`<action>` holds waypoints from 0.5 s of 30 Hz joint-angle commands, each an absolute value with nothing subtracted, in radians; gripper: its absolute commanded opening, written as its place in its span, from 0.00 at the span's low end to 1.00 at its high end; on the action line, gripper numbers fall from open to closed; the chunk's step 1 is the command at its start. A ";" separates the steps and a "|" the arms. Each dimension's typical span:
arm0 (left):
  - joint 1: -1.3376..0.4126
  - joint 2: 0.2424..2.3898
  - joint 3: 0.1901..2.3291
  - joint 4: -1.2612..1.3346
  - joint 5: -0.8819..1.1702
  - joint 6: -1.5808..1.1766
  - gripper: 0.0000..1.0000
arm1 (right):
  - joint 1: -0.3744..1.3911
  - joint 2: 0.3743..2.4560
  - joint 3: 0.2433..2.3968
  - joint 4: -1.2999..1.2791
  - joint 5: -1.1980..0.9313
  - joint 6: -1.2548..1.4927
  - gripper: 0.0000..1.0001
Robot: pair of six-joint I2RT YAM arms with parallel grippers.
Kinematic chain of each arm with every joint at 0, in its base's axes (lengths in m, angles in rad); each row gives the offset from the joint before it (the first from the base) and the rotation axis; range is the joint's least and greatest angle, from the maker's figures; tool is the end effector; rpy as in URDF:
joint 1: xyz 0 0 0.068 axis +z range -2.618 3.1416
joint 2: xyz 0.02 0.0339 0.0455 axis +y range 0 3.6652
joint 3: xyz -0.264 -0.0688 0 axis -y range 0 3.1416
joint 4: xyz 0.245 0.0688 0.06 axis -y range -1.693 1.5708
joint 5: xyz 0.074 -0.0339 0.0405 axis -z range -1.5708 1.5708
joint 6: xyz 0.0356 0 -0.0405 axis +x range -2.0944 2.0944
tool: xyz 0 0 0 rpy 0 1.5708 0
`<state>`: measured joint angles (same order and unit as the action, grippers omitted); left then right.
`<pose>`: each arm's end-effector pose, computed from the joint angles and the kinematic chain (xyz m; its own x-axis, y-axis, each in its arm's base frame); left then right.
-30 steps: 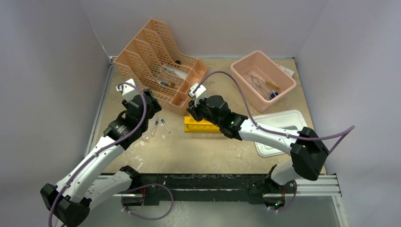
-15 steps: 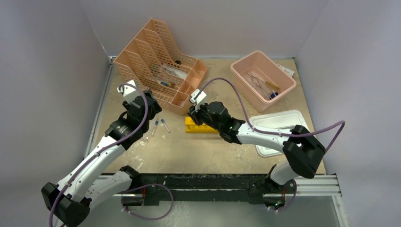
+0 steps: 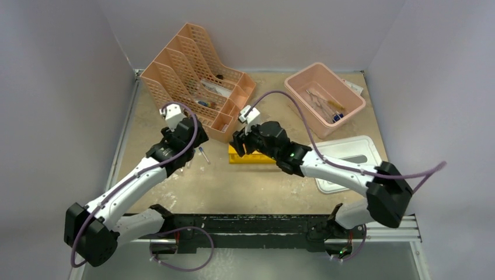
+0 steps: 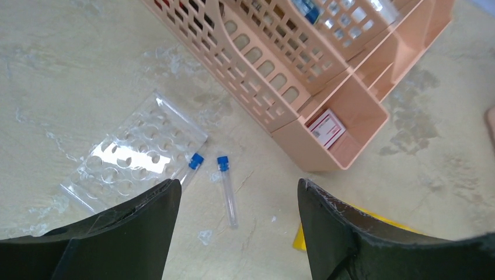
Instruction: Organize the chemistry lab equipment
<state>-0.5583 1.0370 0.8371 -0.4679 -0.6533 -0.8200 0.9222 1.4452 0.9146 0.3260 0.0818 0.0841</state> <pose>0.1964 -0.0971 0.2876 -0.3699 -0.4535 -0.8109 -0.3732 0.8718 -0.3173 0.2052 0.2659 0.2809 -0.1850 -0.1054 -0.9771 -0.7330 0.6771 0.0657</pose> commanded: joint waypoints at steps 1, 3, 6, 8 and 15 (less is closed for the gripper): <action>-0.551 1.105 0.818 -0.417 -0.627 -0.861 0.72 | 0.923 1.302 1.011 0.256 0.045 0.175 0.64; -0.547 1.152 0.811 -0.398 -0.609 -0.870 0.70 | 0.923 1.266 1.014 0.231 0.029 0.188 0.65; -0.542 1.218 0.805 -0.369 -0.587 -0.885 0.62 | 0.923 1.215 0.995 0.215 0.025 0.204 0.64; -0.541 1.262 0.798 -0.343 -0.593 -0.883 0.55 | 0.923 1.181 0.973 0.214 0.025 0.234 0.64; -0.512 1.435 0.815 -0.293 -0.578 -0.867 0.44 | 0.922 1.115 0.915 0.194 0.038 0.274 0.63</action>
<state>-0.5343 1.3705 0.8028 -0.3641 -0.5968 -0.8566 0.9222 1.1465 0.9321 0.2111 0.0345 0.2256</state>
